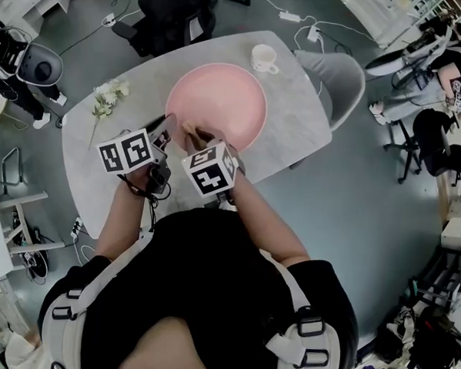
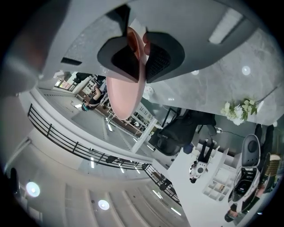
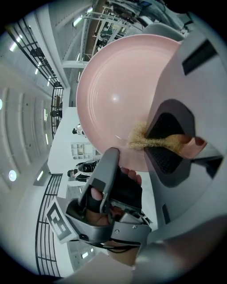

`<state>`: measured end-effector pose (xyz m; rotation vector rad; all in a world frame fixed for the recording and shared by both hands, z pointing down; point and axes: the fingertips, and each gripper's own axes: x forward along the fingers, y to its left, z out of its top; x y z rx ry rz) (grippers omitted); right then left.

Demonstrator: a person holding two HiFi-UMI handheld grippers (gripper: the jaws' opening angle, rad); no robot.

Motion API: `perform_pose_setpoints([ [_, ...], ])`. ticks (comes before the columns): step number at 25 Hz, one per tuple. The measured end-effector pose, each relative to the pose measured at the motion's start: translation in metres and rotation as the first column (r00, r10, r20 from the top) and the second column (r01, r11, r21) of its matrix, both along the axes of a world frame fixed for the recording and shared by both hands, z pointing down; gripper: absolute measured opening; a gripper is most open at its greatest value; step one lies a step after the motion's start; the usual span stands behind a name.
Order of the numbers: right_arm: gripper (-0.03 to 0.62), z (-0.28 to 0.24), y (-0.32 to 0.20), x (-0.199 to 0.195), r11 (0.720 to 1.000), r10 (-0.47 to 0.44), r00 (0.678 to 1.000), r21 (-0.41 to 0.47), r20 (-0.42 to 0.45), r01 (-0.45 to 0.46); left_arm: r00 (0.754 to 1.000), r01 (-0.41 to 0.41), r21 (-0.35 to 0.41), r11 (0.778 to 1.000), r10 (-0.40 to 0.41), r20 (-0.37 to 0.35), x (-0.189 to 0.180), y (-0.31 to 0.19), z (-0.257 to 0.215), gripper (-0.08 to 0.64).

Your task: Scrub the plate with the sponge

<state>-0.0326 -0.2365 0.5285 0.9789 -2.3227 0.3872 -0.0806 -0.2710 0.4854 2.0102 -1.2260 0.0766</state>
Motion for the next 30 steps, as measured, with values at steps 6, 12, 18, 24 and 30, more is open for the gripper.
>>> perform_pose_setpoints([
  [6,0.052,-0.012,-0.012,0.013,0.999,0.043,0.998,0.012,0.044,-0.043,0.994,-0.088,0.012,0.996,0.086,0.073,0.019,0.012,0.005,0.043],
  [12,0.052,-0.023,-0.027,0.031,0.995,0.086,0.995,0.053,0.046,-0.089,0.985,-0.142,0.014,0.990,0.139,0.103,0.031,0.019,0.007,0.046],
  [18,0.054,-0.035,-0.044,0.063,0.983,0.159,0.987,0.091,0.032,-0.161,0.975,-0.188,0.025,0.982,0.183,0.127,0.038,0.029,0.006,0.051],
  [24,0.053,-0.043,-0.061,0.105,0.958,0.264,0.964,0.103,0.031,-0.266,0.974,-0.205,0.015,0.979,0.202,0.102,0.041,0.036,0.006,0.052],
  [30,0.054,-0.044,-0.068,0.135,0.933,0.342,0.939,0.111,0.030,-0.343,0.977,-0.202,0.016,0.979,0.200,0.079,0.038,0.038,0.003,0.052],
])
